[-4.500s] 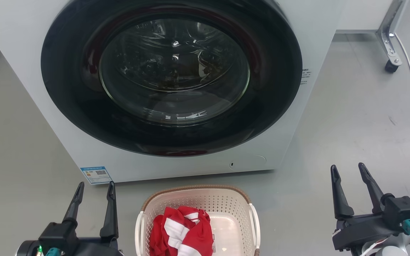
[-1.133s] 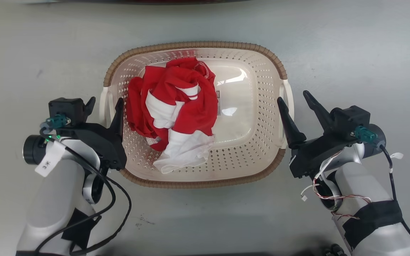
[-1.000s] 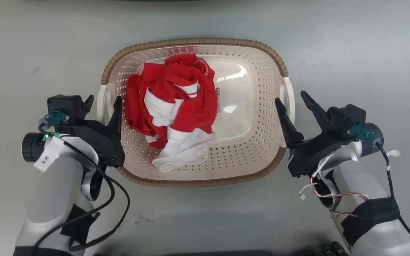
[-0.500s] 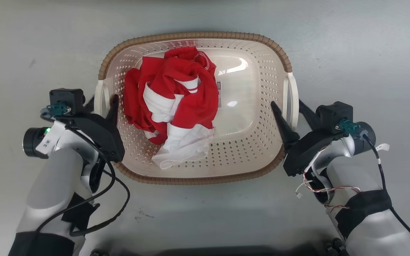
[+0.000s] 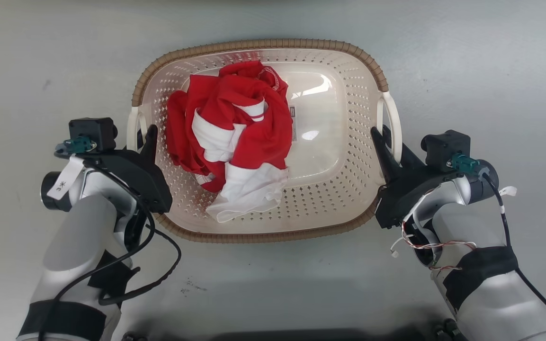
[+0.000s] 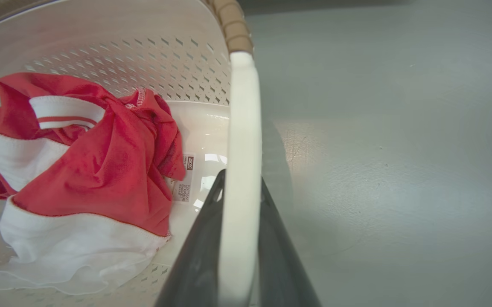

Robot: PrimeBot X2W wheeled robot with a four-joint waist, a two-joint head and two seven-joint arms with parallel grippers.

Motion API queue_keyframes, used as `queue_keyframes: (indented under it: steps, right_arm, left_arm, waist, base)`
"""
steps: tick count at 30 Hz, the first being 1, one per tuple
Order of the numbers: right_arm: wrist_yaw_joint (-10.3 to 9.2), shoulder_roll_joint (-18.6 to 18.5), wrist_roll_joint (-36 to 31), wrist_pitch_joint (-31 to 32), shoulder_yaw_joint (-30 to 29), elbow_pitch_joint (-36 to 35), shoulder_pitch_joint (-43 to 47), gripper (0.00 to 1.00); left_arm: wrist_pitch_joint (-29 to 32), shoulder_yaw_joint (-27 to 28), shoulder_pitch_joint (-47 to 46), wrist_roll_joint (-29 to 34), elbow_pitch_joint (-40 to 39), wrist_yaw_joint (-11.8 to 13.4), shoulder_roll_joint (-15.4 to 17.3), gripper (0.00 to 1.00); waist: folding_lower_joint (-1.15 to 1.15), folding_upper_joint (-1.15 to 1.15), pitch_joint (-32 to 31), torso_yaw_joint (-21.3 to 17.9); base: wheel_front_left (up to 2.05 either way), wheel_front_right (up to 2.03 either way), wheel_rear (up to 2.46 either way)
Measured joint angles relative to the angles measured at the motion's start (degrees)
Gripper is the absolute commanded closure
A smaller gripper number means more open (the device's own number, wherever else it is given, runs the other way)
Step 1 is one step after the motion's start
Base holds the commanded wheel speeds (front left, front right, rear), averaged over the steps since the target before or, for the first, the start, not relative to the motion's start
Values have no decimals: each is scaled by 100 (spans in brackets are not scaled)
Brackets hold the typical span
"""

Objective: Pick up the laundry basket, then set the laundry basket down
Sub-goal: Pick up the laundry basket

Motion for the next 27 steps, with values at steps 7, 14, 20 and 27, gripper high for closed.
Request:
queue_keyframes:
  steps: [7,14,20,27]
  right_arm:
    - [32,-5,41,-41,2,332,-172,100]
    - [97,-111,131,-43,3,662,-308,100]
    - [147,-124,236,67,54,988,-310,100]
    - [156,-122,426,365,204,1360,-315,100]
  left_arm:
    - [-22,-29,-114,-94,332,-5,-135,100]
    - [7,-86,-259,-166,649,-54,-274,100]
    - [201,-88,-294,-394,957,-100,-364,100]
    - [511,-90,-289,-559,1308,-101,-452,100]
  waist:
    - [2,2,-166,22]
    - [2,2,-473,43]
    - [2,2,-789,60]
    - [2,2,-1229,71]
  base:
    - [0,0,0]
    - [0,0,0]
    - [0,0,0]
    - [0,0,0]
